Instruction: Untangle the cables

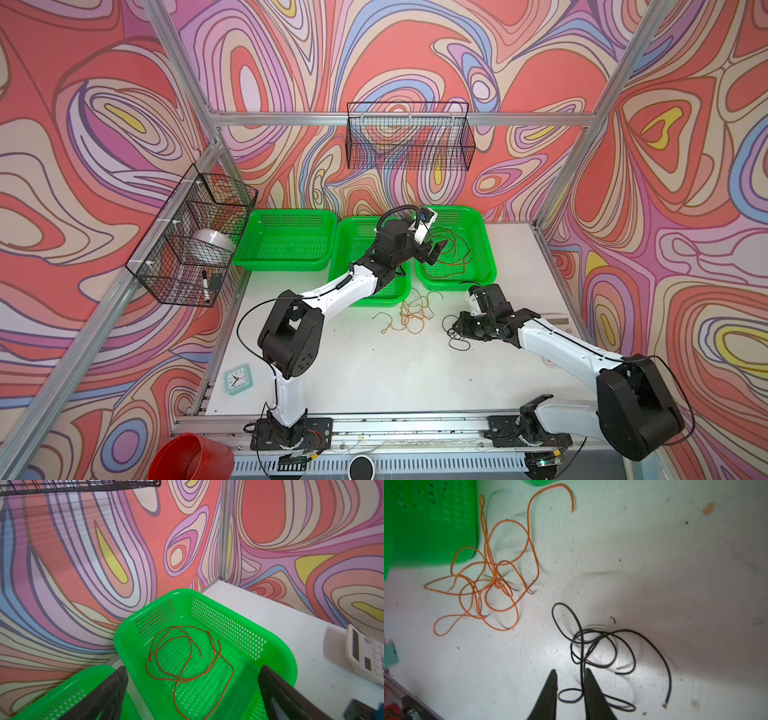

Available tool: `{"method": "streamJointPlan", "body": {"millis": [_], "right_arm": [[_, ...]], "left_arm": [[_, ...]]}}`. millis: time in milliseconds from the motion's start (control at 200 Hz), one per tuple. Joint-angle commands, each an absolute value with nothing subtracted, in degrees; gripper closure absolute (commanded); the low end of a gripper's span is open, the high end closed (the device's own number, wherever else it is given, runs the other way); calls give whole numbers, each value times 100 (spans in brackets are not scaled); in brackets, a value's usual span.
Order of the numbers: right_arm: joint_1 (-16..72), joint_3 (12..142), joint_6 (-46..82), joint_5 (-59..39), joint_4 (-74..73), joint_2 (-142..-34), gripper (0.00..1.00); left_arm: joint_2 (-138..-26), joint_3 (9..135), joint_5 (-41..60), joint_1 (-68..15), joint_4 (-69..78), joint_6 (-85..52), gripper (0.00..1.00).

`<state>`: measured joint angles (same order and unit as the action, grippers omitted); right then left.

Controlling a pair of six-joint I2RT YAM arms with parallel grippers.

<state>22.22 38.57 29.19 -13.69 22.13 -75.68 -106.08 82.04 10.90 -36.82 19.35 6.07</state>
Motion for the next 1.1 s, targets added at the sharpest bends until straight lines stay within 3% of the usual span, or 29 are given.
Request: {"method": "streamJointPlan", "body": {"millis": [0, 50, 170, 391, 576, 876, 1096], "right_arm": [[2266, 3995, 2696, -1646, 2037, -7750, 92], [2264, 4015, 2638, -1678, 2066, -7666, 100], [2268, 4296, 2477, -1697, 2396, -7250, 100], [2268, 5180, 2163, -1712, 3280, -6628, 100], [2272, 5872, 1797, -2289, 3390, -6621, 100], [2294, 6735, 778, -2904, 4098, -7012, 100], [2356, 6821, 446, -3170, 4291, -6955, 100]], "left_arm": [[-10067, 7702, 1172, -3674, 2173, 961, 0], [-9834, 7453, 1228, -3674, 2124, 1055, 0], [-9305, 6820, 1237, -3691, 1979, 1222, 1], [-8344, 5658, 1583, -3694, 1839, 1244, 12], [-7673, 4933, 2052, -3933, 2003, 1202, 8], [-8211, 5428, 2095, -4170, 1960, 1531, 8], [-8744, 5903, 1921, -4170, 2089, 1560, 18]]}}
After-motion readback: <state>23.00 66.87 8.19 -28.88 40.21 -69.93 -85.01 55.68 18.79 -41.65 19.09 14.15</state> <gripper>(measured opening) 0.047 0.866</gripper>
